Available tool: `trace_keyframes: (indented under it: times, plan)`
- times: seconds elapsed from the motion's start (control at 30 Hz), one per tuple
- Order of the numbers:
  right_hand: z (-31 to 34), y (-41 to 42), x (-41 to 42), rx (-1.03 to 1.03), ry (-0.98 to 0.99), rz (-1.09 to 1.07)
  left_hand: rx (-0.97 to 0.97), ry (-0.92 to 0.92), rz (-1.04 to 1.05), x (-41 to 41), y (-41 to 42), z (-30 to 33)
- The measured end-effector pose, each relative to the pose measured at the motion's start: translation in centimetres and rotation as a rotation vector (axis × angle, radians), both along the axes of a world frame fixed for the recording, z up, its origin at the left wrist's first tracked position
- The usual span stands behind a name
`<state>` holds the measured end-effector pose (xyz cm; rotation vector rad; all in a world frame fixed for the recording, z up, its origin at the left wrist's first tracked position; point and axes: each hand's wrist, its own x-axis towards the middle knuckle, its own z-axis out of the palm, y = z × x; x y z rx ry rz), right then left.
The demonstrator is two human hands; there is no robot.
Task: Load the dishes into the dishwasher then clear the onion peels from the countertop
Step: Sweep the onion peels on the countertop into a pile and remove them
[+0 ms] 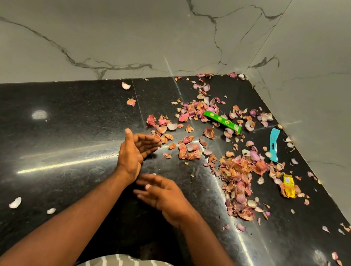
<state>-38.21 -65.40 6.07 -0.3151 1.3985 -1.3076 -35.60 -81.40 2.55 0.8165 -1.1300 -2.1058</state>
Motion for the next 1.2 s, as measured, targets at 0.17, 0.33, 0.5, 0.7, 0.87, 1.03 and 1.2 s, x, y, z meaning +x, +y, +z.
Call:
trace_keyframes:
  times: [0.17,0.33,0.5,0.7,0.87,1.03,1.2]
  plan:
    - [-0.1,1.2,-3.1,-0.045,0.416,-0.529,0.010,0.028,-0.002,0.0,0.0,0.1]
    - [-1.6,3.2,-3.6,-0.036,0.639,-0.526,-0.096,-0.010,-0.026,-0.3,-0.1,-0.5]
    - [-4.2,4.4,-2.7,0.012,1.138,-0.371,-0.684,-0.269,-0.044,-0.3,1.1,-1.1]
    - [-4.7,3.2,-5.0,0.165,1.307,-0.213,-1.095,-1.158,-0.169,-3.4,-2.6,-1.2]
    - [-5.2,2.8,-7.5,0.388,1.414,-0.192,-1.244,-1.174,-0.390,-5.6,-0.7,-0.9]
    - [-5.1,2.3,-7.4,0.431,1.375,-0.211,-1.303,-0.755,-0.635,-5.4,4.5,-0.7]
    - [-5.0,2.7,-7.3,0.451,1.342,-0.217,-1.078,-0.379,-0.422,-3.0,4.0,1.0]
